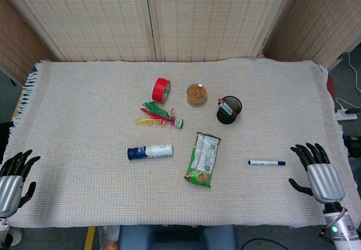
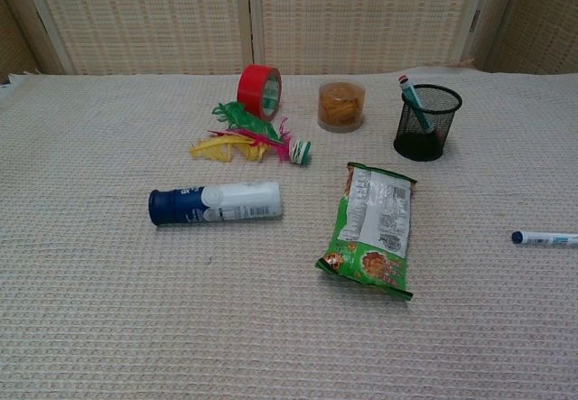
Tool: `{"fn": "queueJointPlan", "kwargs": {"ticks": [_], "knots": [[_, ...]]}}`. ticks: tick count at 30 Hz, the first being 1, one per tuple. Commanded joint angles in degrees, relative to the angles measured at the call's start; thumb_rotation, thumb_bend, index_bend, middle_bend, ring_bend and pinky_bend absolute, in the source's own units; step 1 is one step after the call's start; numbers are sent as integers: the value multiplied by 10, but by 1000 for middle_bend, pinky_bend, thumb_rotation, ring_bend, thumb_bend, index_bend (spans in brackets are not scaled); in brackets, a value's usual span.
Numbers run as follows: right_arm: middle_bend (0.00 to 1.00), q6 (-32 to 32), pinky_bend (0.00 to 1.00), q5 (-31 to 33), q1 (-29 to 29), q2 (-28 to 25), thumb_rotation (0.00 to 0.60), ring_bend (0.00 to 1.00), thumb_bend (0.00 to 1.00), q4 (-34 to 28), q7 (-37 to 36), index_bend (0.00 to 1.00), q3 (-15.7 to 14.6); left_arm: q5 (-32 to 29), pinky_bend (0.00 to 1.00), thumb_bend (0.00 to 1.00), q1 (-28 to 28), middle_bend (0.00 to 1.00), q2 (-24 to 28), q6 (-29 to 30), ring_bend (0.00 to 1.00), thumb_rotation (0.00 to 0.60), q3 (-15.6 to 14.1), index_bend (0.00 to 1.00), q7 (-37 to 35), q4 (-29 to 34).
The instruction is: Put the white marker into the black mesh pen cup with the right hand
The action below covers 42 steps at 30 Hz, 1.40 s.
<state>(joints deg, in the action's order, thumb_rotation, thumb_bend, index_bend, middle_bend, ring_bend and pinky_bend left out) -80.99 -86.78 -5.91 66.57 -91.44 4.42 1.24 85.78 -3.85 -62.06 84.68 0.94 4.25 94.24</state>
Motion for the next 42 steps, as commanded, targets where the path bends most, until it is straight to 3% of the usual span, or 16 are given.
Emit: {"fn": "queueJointPlan", "kwargs": {"ticks": [1,23,34,42], "knots": [[126,1,0,1,0,0,600,77,128,1,0,188,0,-1,102,417,0,34,0,0,0,600,0,172,0,0],[126,17,0,10,-6,5,600,83,127,10,-5,212,2,4,102,417,2,33,1,7,0,600,0,173,3,7],[126,182,0,80,-102,15,600,107,127,78,17,216,36,10,103,418,5,34,5,13,0,600,-1,173,-7,9],[126,298,0,120,-172,61,600,120,127,126,59,251,37,7,104,418,5,35,5,13,0,600,0,173,-8,9]]}}
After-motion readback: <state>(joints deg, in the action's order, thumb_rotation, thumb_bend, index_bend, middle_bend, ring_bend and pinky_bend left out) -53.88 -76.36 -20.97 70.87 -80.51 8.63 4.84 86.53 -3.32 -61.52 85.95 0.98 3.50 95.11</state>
